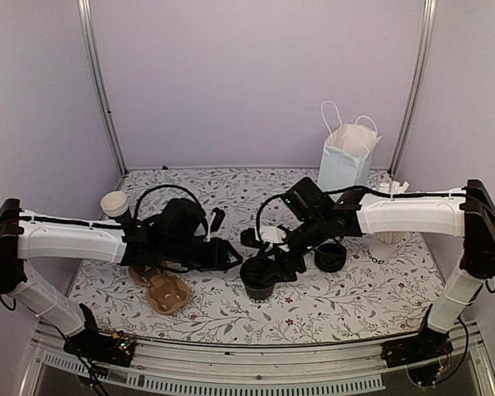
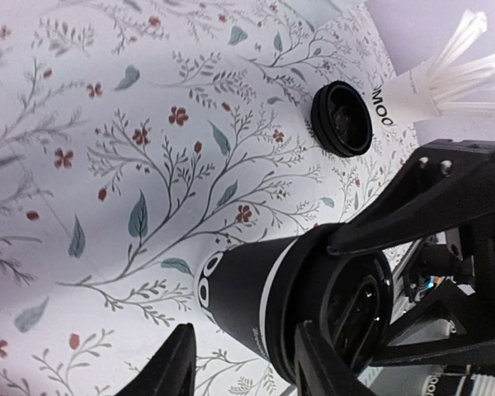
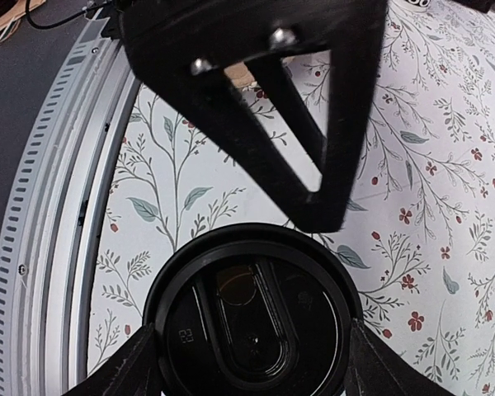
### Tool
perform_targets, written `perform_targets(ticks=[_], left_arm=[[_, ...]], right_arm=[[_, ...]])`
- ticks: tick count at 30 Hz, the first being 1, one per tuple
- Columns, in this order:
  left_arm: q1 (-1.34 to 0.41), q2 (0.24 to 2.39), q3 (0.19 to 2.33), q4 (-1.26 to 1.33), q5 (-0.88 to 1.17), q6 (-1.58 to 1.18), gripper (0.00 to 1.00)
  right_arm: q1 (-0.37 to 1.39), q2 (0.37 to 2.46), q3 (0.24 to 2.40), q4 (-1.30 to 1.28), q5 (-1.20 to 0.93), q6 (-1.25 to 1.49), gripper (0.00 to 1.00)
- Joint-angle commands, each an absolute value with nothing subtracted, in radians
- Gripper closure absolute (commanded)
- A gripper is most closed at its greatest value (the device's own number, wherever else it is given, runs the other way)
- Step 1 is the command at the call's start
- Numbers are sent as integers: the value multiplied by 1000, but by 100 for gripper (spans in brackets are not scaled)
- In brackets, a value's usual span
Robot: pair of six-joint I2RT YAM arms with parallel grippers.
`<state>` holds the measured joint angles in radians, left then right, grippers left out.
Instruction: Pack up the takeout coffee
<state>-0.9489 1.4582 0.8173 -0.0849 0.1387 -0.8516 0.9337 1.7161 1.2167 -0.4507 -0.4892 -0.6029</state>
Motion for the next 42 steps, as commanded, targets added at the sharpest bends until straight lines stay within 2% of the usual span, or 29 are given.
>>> perform_targets(ticks=[1,5,11,17,37,40,42], left_arm=[[-953,1415,851,-77,82,-778,52],[-953,1477,839,45,165,-795,43],[-985,1609,886,54,217,-787,41],[-991,1666,869,6,214,-820,46],[-1082,1653,847,-40,122,-749,63],[-1090,1646,851,-42,116,-742,63],[-1093,1626,847,-31,107,-739,59]], right_arm=[[936,1721,1230,-523,-523,-593,27],[936,1709,1246,-525,-544,-576,25],[936,1710,1258,-526,-535,-560,25],[934,1699,1251,-534,-519,-555,25],[928,1555,1139,-572,-448,-611,23],[928,1553,1135,-561,-417,-608,25],[929,1562,1130,-548,-395,-607,26]])
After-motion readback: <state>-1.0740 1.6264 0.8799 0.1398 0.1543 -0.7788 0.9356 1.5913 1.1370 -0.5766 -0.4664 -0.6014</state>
